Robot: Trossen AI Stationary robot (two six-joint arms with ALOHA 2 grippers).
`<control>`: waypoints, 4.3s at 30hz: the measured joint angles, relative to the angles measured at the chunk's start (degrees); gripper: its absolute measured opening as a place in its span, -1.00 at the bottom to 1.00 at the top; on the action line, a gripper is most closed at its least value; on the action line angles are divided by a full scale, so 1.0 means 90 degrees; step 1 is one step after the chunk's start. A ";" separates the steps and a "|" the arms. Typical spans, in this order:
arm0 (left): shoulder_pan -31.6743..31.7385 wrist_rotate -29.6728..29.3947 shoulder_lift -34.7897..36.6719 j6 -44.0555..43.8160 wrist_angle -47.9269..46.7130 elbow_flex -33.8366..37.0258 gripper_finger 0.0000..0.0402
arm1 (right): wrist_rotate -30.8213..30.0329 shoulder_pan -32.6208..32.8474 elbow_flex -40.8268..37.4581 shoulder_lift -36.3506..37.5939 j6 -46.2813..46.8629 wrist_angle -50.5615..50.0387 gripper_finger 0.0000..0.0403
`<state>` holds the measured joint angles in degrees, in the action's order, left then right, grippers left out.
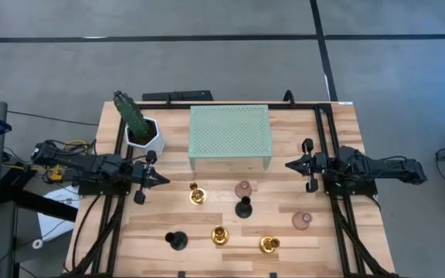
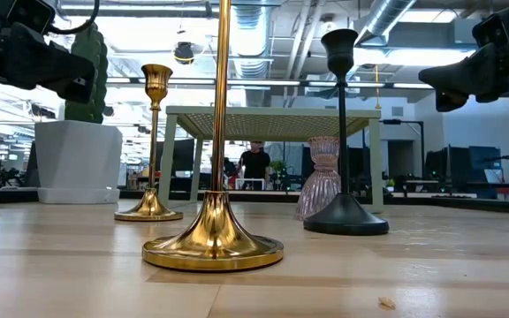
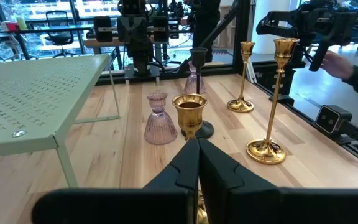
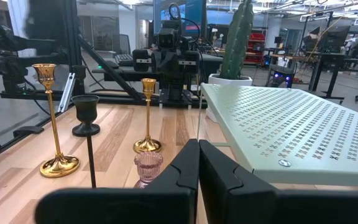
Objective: Pick & Place candle stick holders
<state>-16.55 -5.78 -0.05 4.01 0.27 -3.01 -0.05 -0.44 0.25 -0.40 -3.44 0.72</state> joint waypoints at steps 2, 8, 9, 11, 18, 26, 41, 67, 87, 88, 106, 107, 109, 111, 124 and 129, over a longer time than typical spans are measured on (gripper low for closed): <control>0.0001 -0.0001 0.0000 0.0000 0.0022 -0.0002 -0.96 | 0.0000 0.0001 0.0002 0.0000 0.0000 0.0001 -1.00; 0.0002 -0.0002 0.0000 -0.0002 0.0027 -0.0002 -0.96 | 0.0000 0.0001 0.0002 0.0000 0.0000 0.0001 -1.00; 0.0001 -0.0002 0.0000 -0.0002 0.0027 -0.0002 -0.96 | 0.0000 0.0001 0.0002 0.0000 0.0000 0.0000 -1.00; -0.0001 -0.0002 0.0000 0.0000 0.0027 0.0000 -0.96 | 0.0000 0.0001 0.0001 0.0000 0.0000 0.0000 -1.00; -0.0001 -0.0001 0.0000 -0.0001 0.0027 -0.0002 -0.96 | 0.0000 0.0001 0.0000 0.0000 0.0000 0.0001 -1.00; 0.0002 -0.0002 0.0000 0.0000 0.0027 -0.0002 -0.96 | 0.0000 0.0001 0.0000 0.0000 0.0000 0.0001 -1.00; 0.0002 -0.0002 0.0000 -0.0001 0.0066 -0.0002 -0.96 | 0.0000 -0.0001 0.0001 0.0000 0.0000 0.0001 -1.00; 0.0002 -0.0017 0.0000 0.0000 0.0144 -0.0002 -0.96 | 0.0000 0.0001 0.0001 0.0000 0.0000 0.0001 -1.00; 0.0002 -0.0333 -0.0335 -0.0187 0.0484 -0.0002 -0.96 | -0.0002 -0.0001 0.0002 0.0000 0.0000 0.0102 -1.00; 0.0002 -0.0333 -0.0433 -0.0189 0.0488 -0.0002 -0.96 | -0.0002 -0.0001 0.0001 0.0000 0.0000 0.0150 -1.00; -0.0015 -0.0013 -0.4567 -0.0547 0.3425 -0.0005 -0.98 | -0.0002 0.0001 0.0000 0.0000 0.0020 0.0208 -1.00; -0.0039 -0.0091 -0.4790 -0.0580 0.3585 -0.0005 -0.98 | -0.0004 0.0000 0.0000 0.0000 0.0052 0.0208 -1.00; -0.0101 -0.0214 -0.5189 -0.0599 0.3965 -0.0005 -0.98 | -0.0005 -0.0001 0.0001 0.0000 0.0058 0.0208 -1.00; -0.0187 -0.0243 -0.5536 -0.0604 0.4339 -0.0005 -0.98 | -0.0005 0.0001 0.0002 0.0000 0.0056 0.0208 -1.00; -0.0705 -0.0855 -0.6948 -0.0646 0.5541 -0.0005 -0.98 | -0.0005 -0.0001 0.0002 0.0000 0.0055 0.0208 -1.00; -0.0703 -0.1042 -0.7240 -0.0646 0.5862 -0.0005 -0.98 | -0.0005 -0.0001 0.0000 0.0000 0.0053 0.0208 -1.00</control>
<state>-22.87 -15.16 -65.22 -1.80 53.02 -3.05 -0.10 -0.45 0.25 -0.40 -2.96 2.59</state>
